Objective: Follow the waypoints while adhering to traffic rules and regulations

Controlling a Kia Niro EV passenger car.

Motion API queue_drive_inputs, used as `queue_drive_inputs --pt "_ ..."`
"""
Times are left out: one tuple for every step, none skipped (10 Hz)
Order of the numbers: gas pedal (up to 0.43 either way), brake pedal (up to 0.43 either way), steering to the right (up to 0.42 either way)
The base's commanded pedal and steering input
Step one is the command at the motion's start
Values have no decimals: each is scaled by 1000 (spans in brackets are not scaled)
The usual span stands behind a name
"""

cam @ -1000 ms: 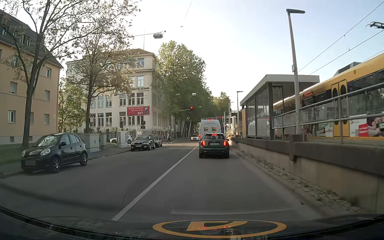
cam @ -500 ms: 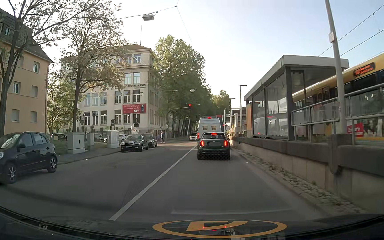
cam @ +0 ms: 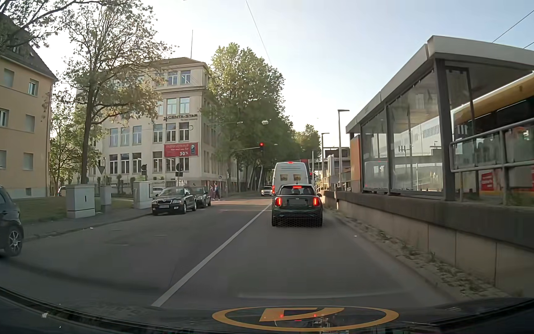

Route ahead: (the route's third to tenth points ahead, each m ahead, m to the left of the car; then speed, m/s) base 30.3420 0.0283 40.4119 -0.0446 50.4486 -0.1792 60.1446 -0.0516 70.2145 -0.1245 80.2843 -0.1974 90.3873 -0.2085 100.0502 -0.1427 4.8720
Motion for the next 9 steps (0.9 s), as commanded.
queue_drive_inputs --pt "0 0 3" --pt "0 0 2" --pt "0 0 2" --pt "0 0 2" --pt "0 0 2" --pt "0 0 2" --pt "0 0 2" --pt "0 0 2" --pt "0 0 2"
